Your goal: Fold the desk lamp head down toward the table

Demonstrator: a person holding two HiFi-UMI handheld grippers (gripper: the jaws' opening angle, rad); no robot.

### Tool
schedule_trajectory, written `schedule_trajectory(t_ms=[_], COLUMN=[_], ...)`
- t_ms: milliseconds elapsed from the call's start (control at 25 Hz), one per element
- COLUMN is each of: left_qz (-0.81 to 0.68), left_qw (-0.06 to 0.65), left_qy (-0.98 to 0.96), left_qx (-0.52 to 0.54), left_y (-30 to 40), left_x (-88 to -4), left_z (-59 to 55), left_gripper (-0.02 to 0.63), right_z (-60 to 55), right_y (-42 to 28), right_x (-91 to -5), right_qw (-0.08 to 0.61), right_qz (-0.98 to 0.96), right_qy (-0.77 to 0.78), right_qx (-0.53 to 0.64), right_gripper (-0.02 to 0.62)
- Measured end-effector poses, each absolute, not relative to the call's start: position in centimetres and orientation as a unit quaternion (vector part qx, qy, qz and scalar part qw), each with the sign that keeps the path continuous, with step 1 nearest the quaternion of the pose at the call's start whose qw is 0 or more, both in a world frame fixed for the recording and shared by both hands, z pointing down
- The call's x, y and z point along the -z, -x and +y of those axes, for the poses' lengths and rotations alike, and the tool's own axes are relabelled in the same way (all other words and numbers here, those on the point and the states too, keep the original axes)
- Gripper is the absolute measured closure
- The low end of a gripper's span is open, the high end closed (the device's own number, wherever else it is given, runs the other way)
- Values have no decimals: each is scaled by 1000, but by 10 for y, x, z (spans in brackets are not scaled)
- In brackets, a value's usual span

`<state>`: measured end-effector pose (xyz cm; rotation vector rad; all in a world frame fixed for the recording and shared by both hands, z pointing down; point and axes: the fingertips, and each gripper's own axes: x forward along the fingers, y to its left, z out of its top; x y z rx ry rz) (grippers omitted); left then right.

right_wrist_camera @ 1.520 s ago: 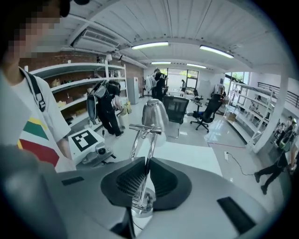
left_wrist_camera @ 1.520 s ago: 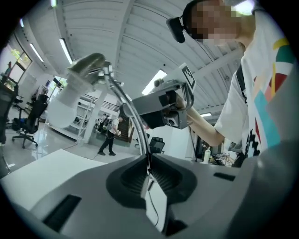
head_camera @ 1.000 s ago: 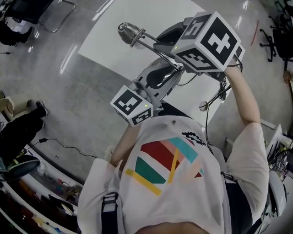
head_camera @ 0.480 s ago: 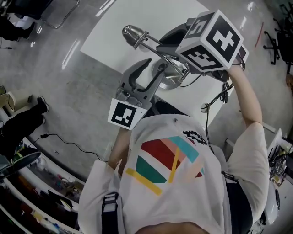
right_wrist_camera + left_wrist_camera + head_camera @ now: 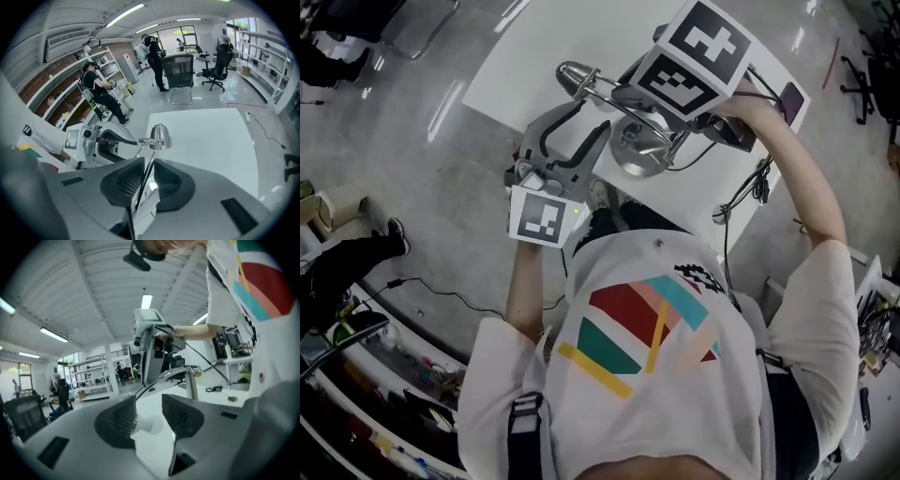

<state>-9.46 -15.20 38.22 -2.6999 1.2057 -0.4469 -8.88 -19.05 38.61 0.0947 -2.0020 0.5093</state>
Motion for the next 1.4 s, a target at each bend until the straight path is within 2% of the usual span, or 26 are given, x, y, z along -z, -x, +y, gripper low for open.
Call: schedule_trajectory(t_ms=[240, 400, 480, 560, 720, 800, 920, 1160, 1400], left_qz=[418, 398, 387, 384, 380, 377, 363, 353, 334], left_qw=[84, 99, 88, 80, 91, 104, 102, 99, 92], left_qy=[893, 890, 891, 891, 887, 882, 880, 874, 873], left_qx=[147, 200, 220, 226, 245, 265, 288, 319, 344], left_y=[80, 77, 77, 78, 78, 77, 74, 68, 59], left_x=[-384, -392, -395, -394, -393, -397, -406, -421, -436], left_z=[-167, -174, -176, -178, -180, -181, -179, -177, -176], left_gripper=[403, 405, 414, 465, 474, 488, 499, 512, 518], right_z=[-193, -194, -194, -192, -206, -212, -204, -188, -180], right_y=[86, 88, 89, 88, 75, 64, 42, 7, -16], right_x=[-390, -386, -386, -381, -348, -324, -308, -332, -345], right_qw=[511, 490, 468, 442, 406, 371, 329, 331, 293], right_qz=[-835, -849, -863, -880, -901, -911, -923, -913, -911], right_qy=[-56, -74, -78, -82, -150, -178, -189, -216, -251], right_qx=[-197, -182, -173, -152, -39, -18, -59, -101, -148], right_gripper=[549, 549, 549, 549, 551, 551, 551, 551, 551])
